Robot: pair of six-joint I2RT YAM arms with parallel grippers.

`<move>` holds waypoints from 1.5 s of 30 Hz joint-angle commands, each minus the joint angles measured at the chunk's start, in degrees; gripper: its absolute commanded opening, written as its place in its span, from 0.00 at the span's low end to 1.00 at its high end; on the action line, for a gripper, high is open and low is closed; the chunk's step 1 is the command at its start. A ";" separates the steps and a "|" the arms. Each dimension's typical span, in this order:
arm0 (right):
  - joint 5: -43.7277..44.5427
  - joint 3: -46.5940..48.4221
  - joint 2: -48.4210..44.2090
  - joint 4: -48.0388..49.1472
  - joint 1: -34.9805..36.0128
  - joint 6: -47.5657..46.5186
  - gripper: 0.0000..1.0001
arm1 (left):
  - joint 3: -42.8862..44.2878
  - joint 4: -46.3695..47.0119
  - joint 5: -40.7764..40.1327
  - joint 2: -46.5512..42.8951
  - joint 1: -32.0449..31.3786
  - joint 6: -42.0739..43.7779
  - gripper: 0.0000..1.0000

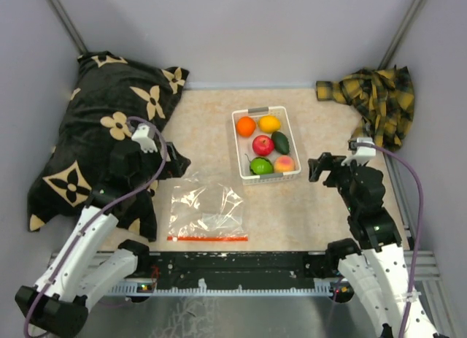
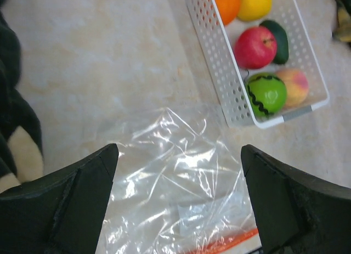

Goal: Place the food in the zip-top bag and seal the zipper
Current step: Pick up the zipper food storage bag at the center of the board.

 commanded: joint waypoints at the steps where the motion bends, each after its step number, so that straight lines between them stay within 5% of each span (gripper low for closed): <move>1: -4.15 0.86 0.36 0.88 0.19 -1.45 0.90 | -2.83 -4.08 9.38 2.61 -1.86 -3.71 0.99; 17: -10.75 -2.54 3.43 4.27 0.21 0.11 0.90 | -8.60 4.00 -5.30 21.27 -28.98 -13.30 0.98; 27: -20.59 -12.25 4.53 15.30 6.79 10.57 0.90 | -8.27 12.36 -6.61 29.92 -29.22 -13.16 0.99; 34: -14.54 -19.43 12.54 29.50 21.54 17.22 0.91 | -7.69 15.87 -6.93 33.61 -27.99 -12.06 0.99; 45: -9.91 -22.98 30.34 49.10 32.61 27.57 0.79 | -8.58 19.70 -4.72 32.99 -25.48 -12.92 0.99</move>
